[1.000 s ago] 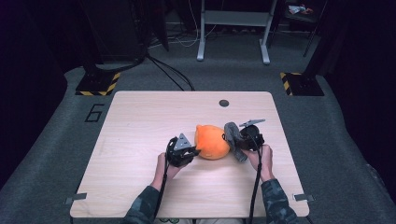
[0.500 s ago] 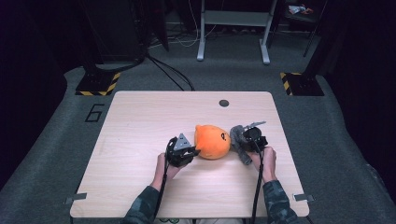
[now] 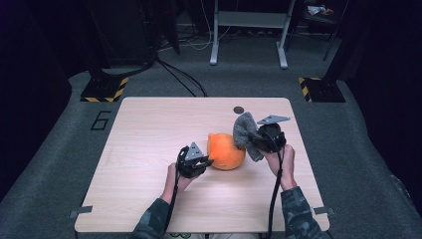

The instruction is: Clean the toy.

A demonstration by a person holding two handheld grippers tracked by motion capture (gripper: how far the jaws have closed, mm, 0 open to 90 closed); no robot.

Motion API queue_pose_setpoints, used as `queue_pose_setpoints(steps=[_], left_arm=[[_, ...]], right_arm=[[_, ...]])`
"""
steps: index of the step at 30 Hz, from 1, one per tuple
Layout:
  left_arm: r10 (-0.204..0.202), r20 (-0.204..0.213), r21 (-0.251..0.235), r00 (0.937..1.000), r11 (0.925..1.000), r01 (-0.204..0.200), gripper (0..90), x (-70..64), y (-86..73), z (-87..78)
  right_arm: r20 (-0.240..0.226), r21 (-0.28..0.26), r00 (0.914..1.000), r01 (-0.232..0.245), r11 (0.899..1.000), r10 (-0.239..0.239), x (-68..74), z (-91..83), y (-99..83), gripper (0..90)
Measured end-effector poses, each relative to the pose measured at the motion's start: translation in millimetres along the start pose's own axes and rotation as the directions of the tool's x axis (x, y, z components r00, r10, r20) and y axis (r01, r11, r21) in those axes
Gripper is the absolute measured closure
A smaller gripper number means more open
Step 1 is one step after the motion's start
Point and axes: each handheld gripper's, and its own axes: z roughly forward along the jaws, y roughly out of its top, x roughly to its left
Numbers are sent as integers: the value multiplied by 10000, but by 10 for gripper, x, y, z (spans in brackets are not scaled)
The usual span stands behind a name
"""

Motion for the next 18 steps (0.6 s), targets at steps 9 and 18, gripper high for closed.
queue_pose_setpoints(steps=[9, 18], left_arm=[[176, -13, -44, 9998, 9998, -176, 782, -16, 21, 1], [276, -43, -168, 9996, 9995, -277, 783, -45, 35, 9]], right_arm=[[-782, 340, 9907, 1142, 9929, -1112, 461, 243, 232, 720], [-1429, 613, 9769, 1692, 9837, -1591, 697, 471, 268, 720]])
